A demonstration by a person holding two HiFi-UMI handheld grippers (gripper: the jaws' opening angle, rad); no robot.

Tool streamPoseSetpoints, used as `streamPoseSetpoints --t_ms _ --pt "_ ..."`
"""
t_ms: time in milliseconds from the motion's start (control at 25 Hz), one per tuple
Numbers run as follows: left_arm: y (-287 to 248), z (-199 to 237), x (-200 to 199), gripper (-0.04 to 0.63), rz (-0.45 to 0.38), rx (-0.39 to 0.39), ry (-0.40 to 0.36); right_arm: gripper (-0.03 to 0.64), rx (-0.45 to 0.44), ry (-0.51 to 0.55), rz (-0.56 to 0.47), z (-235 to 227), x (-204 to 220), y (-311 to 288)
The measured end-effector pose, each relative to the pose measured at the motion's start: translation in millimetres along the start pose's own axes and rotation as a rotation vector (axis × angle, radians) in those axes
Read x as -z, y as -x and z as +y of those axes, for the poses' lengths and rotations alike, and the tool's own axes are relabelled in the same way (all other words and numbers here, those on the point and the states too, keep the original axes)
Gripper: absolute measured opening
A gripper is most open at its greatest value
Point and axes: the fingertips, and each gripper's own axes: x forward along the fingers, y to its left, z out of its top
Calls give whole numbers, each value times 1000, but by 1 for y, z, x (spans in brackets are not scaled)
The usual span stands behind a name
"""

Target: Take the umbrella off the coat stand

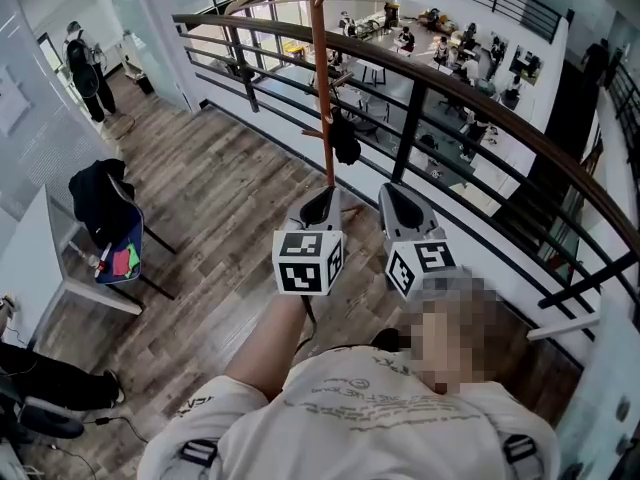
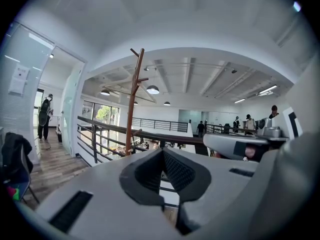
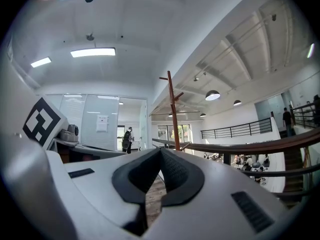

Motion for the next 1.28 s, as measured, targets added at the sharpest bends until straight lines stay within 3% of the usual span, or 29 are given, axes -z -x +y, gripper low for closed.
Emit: streamPoseSetpoints --t_ms 360,1280 --pt "-27 24 7 5 17 2 -17 2 27 -30 -32 -13 5 -35" --pt "-215 107 -34 5 45 -172 -14 2 -171 -46 18 -118 7 -238"
